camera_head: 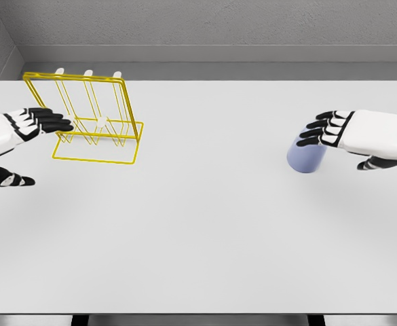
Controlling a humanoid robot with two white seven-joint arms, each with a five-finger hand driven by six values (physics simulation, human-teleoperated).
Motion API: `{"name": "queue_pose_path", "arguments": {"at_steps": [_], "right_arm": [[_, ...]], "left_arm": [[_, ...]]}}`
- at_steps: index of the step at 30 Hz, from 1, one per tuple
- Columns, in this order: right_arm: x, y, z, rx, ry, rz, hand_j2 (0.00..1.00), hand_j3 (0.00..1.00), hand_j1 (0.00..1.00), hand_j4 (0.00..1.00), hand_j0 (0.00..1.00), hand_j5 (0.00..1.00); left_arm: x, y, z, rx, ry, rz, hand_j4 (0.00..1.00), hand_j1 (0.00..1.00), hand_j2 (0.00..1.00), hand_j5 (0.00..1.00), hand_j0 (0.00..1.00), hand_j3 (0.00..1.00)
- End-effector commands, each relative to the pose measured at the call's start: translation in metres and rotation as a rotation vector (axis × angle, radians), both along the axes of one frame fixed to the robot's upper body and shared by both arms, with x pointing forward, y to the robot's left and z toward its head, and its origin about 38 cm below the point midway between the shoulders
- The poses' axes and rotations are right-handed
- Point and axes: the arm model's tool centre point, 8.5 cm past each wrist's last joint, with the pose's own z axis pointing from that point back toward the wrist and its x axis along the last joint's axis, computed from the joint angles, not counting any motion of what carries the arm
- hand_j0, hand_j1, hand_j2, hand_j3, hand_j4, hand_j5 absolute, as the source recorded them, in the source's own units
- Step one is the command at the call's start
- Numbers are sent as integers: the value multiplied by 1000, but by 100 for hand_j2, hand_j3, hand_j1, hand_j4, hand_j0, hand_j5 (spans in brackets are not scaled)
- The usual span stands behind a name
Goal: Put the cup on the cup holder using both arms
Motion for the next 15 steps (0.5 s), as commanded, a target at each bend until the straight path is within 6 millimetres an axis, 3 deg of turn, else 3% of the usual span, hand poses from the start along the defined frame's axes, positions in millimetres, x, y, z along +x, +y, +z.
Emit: {"name": "queue_pose_path", "arguments": {"at_steps": [1,5,10,15], "right_arm": [[2,-1,0,11,2,-8,100,100,100,100,100,100],[13,5,-10,34,8,-11,100,100,100,100,100,100],[37,-9,-14,-35,-3,-82,100,100,100,100,100,100],[59,-4,-23,-44,38,-108,100,100,100,100,100,100]], "left_arm": [[0,-3,-3,-30,3,0,100,100,100,100,100,100],[-1,-9,-15,-65,21,-5,100,100,100,100,100,100],[-3,-16,-29,-96,45,-13,100,100,100,100,100,100],[-16,-37,-69,-274,222,-29,100,100,100,100,100,100]]}}
